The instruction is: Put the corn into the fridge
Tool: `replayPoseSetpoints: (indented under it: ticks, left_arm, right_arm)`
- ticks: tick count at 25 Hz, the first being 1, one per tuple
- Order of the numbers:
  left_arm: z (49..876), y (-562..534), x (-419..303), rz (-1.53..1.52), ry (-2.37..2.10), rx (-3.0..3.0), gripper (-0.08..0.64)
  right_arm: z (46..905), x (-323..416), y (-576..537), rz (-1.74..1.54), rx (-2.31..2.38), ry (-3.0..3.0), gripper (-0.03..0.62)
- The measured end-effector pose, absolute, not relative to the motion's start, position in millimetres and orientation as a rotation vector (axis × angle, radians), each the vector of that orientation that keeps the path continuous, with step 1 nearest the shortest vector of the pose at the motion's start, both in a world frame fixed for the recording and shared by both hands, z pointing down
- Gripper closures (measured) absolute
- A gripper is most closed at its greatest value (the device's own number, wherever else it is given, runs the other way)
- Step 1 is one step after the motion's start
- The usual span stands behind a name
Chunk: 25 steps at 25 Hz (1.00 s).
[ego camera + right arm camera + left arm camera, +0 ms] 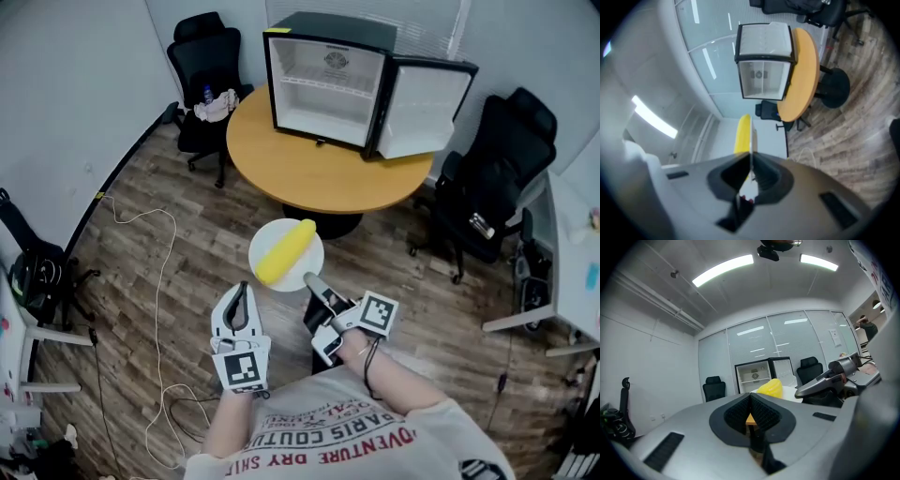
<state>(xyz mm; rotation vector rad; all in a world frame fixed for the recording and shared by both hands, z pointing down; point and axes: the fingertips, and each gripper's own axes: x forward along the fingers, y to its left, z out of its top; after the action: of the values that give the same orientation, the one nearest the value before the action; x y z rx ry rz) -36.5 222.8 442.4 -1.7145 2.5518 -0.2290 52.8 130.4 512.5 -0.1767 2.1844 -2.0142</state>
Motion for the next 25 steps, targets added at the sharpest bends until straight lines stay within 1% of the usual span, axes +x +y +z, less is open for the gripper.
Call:
replayPoseSetpoints:
  ticks: [6, 13, 20, 25]
  left_arm:
    - [434, 144, -79, -0.292, 2.543, -1.635, 0.526]
    - [422, 48, -119, -0.248, 2.545, -1.606, 0.526]
    - [427, -20, -147, -0.207, 2.521, -1.690, 0.526]
    - [437, -73, -178, -0.171, 2.429, -1.793, 0.526]
  right_arm:
    - [505, 8, 50, -2.028, -0.127, 2.210, 0.552]
    - [492, -31, -50, -1.987, -0.109, 2.231, 0.552]
    - [499, -59, -109, -2.010, -0.194, 2.189, 0.552]
    - [504, -91, -153, -1.971, -0.250, 2.165, 0.552]
